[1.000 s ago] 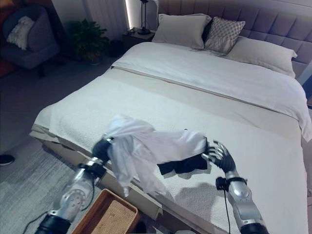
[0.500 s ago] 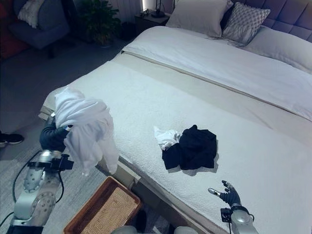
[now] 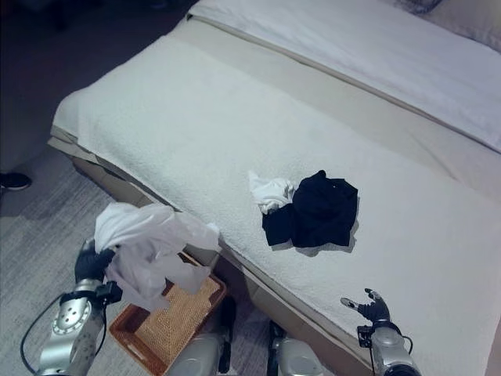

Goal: Pick up clothes into the bucket

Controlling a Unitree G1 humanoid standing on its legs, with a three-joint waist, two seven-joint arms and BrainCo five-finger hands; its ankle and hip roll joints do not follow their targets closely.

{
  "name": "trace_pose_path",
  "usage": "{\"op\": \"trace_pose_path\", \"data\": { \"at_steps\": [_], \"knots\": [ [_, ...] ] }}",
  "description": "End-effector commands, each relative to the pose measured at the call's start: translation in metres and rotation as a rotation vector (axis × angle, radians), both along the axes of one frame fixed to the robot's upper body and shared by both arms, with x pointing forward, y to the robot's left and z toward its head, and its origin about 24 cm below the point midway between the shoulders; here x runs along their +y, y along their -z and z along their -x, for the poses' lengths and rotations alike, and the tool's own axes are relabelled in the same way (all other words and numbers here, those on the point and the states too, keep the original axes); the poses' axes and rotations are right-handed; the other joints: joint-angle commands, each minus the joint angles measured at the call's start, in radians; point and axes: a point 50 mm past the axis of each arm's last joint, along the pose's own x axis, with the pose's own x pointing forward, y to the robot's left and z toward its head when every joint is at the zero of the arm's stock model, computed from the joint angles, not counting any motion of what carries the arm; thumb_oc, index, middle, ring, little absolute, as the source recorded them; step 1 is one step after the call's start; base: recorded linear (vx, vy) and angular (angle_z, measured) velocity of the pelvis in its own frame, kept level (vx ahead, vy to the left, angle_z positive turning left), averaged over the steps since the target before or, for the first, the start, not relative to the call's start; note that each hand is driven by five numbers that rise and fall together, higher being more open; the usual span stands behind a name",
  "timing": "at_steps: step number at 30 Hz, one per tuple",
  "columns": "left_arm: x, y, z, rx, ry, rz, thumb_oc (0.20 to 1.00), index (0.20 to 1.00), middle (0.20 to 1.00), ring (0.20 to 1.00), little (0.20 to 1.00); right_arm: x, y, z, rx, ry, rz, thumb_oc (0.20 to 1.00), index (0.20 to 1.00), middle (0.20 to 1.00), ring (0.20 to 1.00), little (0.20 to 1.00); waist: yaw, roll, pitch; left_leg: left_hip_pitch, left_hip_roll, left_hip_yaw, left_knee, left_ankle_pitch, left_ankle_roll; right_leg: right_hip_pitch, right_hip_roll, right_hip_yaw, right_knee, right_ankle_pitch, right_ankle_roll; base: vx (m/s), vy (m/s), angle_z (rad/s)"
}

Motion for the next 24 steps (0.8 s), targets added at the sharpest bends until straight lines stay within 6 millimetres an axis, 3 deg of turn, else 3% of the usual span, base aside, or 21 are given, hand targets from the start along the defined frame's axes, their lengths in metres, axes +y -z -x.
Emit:
{"op": "trace_pose_path", "data": {
  "at_steps": [1,6,11,14,20,24],
  "knots": [
    [0.013,-0.016,-0.009,-0.070,-0.080,-0.129,0.200,0.200,0.200,0.200,0.200,-0.014,-0.016,-0.012,-0.066,0.001,0.090,1.000,1.000,1.000,1.000,1.000,0.011,-0.037,-0.007,-0.066,0.023,-0.008,0.153,-0.090,-0.033,-0.113,-0.104,-0.007,0.130,0.015,0.071,-0.04,0.027,0.01],
    [0.028,0.007,-0.008,0.119,-0.158,-0.307,0.200,0.200,0.200,0.200,0.200,-0.012,-0.025,-0.024,-0.130,0.002,0.122,1.000,1.000,1.000,1.000,1.000,0.008,-0.049,0.044,-0.122,0.024,-0.012,0.198,-0.098,-0.028,-0.166,-0.110,-0.001,0.175,0.007,0.070,-0.02,0.015,0.00],
    [0.036,0.015,-0.007,0.201,-0.187,-0.384,0.200,0.200,0.200,0.200,0.200,-0.012,-0.031,-0.033,-0.162,-0.001,0.142,1.000,1.000,1.000,1.000,1.000,0.006,-0.055,0.071,-0.163,0.023,-0.011,0.238,-0.105,-0.027,-0.200,-0.113,0.005,0.198,0.004,0.069,-0.03,0.013,0.01],
    [0.048,0.034,0.004,0.356,-0.226,-0.449,0.200,0.200,0.200,0.200,0.200,-0.010,-0.041,-0.045,-0.213,-0.012,0.161,1.000,1.000,1.000,1.000,1.000,0.002,-0.066,0.105,-0.209,0.026,-0.004,0.277,-0.112,-0.026,-0.243,-0.107,0.019,0.206,0.011,0.068,-0.01,0.012,-0.01],
    [0.055,0.044,0.006,0.464,-0.222,-0.496,0.200,0.200,0.200,0.200,0.200,-0.006,-0.053,-0.063,-0.267,-0.043,0.180,1.000,1.000,1.000,1.000,1.000,-0.005,-0.083,0.143,-0.274,0.035,0.005,0.313,-0.112,-0.026,-0.305,-0.096,0.035,0.216,0.021,0.071,-0.04,0.021,-0.11],
    [0.058,0.041,-0.003,0.490,-0.220,-0.528,0.200,0.200,0.200,0.200,0.200,-0.004,-0.064,-0.077,-0.319,-0.053,0.191,1.000,1.000,1.000,1.000,1.000,-0.010,-0.095,0.181,-0.331,0.042,0.005,0.355,-0.122,-0.023,-0.357,-0.093,0.042,0.244,0.021,0.069,-0.05,0.027,-0.03]
  ]
}}
